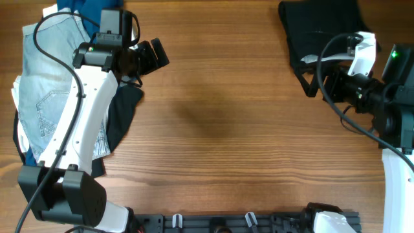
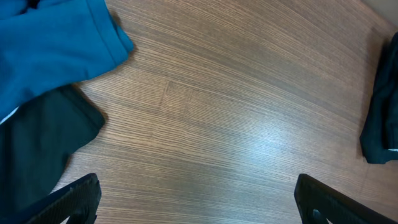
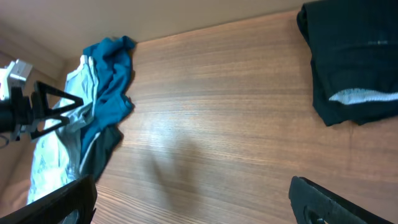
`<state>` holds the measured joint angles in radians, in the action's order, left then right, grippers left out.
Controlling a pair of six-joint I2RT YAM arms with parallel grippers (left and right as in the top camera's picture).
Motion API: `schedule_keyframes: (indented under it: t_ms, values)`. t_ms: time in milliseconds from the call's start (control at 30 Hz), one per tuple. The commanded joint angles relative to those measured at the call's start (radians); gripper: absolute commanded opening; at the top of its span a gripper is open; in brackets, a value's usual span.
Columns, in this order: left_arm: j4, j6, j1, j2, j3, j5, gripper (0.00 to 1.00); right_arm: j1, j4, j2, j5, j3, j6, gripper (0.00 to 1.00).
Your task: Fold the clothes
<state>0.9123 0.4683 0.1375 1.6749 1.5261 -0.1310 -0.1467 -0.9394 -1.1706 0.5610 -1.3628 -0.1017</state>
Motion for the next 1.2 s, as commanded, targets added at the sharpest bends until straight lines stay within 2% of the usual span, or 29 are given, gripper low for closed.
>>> schedule_keyframes:
  t_ms: [0,167,333,467,633,767,867,1033,1167]
  values:
    - [-0.003,-0.016,0.003,0.008,-0.004,0.002,1.0,0.003,-0.033,-0.004,-0.025,-0.003,-0.087,1.0]
    - [-0.003,-0.016,0.003,0.008,-0.004,0.002,1.0,0.003,0.009,-0.004,-0.079,-0.003,-0.068,1.0]
    - [-0.003,-0.016,0.003,0.008,-0.004,0.002,1.0,0.031,0.122,-0.006,-0.075,-0.003,0.189,1.0]
    - [-0.003,-0.016,0.003,0.008,-0.004,0.002,1.0,0.06,0.28,0.056,-0.109,0.071,0.201,1.0]
    - [-0.003,-0.016,0.003,0.008,-0.004,0.002,1.0,0.145,0.714,0.328,-0.128,0.5,0.203,1.0]
    - [-0.003,-0.016,0.003,0.008,-0.004,0.002,1.0,0.161,0.88,0.557,-0.18,0.805,0.113,1.0]
    - [-0.002,-0.016,0.003,0.008,-0.004,0.002,1.0,0.162,0.942,0.698,-0.257,0.969,0.041,1.0]
    - [-0.003,-0.016,0.003,0.008,-0.004,0.002,1.0,0.212,0.959,0.923,-0.352,1.18,0.033,1.0]
    - [-0.003,-0.016,0.003,0.008,-0.004,0.002,1.0,0.22,1.016,1.023,-0.413,1.307,-0.114,1.0]
